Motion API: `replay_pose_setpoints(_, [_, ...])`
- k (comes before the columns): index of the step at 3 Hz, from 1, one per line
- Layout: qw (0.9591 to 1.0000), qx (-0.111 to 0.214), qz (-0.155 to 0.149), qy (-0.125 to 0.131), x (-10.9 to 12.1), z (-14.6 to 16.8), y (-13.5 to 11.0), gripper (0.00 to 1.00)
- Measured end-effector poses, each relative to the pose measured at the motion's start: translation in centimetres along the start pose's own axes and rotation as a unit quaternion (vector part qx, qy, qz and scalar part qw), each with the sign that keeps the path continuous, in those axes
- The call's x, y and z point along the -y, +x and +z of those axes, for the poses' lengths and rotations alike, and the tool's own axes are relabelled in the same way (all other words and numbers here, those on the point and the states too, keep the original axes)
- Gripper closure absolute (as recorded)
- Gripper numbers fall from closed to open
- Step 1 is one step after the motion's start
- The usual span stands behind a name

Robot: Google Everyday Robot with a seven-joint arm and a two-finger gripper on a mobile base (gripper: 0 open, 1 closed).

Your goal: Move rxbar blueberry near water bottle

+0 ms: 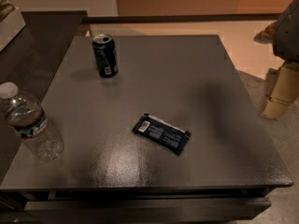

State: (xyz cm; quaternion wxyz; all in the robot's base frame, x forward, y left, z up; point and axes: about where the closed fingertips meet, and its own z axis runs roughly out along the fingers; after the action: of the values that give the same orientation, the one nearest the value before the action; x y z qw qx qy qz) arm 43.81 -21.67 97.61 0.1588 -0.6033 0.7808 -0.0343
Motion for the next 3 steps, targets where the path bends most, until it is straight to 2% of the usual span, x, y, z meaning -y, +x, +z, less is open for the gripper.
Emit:
replay_pose_setpoints(1, [1.0000,0.000,0.000,0.000,0.0,0.0,0.0,0.00])
replay_pose_setpoints(2, [0.9997,0.018,0.017,-0.007,-0.6,0.6,-1.0,0.00])
replay_pose_setpoints(3, [0.9982,0.042,0.039,-0.020,-2.0,2.6,-3.4,0.00])
